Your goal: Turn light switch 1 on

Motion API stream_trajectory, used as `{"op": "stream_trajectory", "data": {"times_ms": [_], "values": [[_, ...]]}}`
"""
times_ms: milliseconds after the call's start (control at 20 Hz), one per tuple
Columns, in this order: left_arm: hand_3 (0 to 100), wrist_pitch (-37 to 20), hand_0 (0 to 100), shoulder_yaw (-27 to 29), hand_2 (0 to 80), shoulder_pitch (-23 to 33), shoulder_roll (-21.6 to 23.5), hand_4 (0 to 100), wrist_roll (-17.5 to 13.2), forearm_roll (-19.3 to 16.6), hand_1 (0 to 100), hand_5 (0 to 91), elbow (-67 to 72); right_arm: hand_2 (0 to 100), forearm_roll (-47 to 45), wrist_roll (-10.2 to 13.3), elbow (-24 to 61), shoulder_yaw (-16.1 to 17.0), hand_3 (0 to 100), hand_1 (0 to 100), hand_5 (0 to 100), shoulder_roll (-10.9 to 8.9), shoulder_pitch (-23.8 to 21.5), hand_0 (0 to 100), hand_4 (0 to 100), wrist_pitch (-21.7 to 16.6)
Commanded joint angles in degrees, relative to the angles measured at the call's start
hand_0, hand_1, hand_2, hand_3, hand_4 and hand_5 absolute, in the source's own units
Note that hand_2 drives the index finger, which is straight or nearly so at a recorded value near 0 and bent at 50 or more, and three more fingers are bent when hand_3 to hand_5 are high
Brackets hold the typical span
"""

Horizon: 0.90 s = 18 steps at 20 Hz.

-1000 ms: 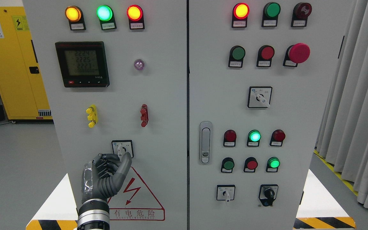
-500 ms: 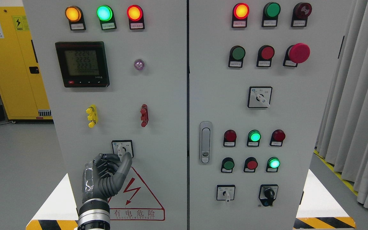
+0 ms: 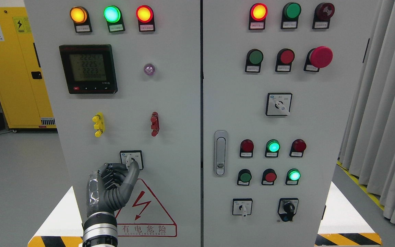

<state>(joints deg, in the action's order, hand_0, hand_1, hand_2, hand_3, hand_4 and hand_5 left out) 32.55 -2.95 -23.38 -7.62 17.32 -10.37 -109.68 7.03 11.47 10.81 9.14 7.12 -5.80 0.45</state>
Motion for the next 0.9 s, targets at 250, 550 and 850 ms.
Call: {"op": "stream_trajectory", "data": {"times_ms": [250, 550, 850], "values": [[87, 0.1, 27, 0.0, 57.7, -0.1, 0.0, 87, 0.1, 0.0, 67, 85.2, 0.3, 4, 0.0, 0.0, 0.0, 0.0, 0, 50, 0, 0.0, 0.0, 0, 0, 0.0], [87, 0.1, 27, 0.0, 58.1, -0.2, -0.1, 87, 0.1, 0.0, 67, 85.2, 0.6, 4, 0.0, 0.0, 0.0, 0.0, 0, 50, 0, 0.0, 0.0, 0, 0, 0.0], [88, 0.1, 27, -0.1, 59.3, -0.4, -0.1, 87, 0.1, 0.0, 67, 85.3, 0.7, 4, 0.0, 0.0, 0.0, 0.0, 0, 50, 0, 0.0, 0.0, 0, 0, 0.0]]}}
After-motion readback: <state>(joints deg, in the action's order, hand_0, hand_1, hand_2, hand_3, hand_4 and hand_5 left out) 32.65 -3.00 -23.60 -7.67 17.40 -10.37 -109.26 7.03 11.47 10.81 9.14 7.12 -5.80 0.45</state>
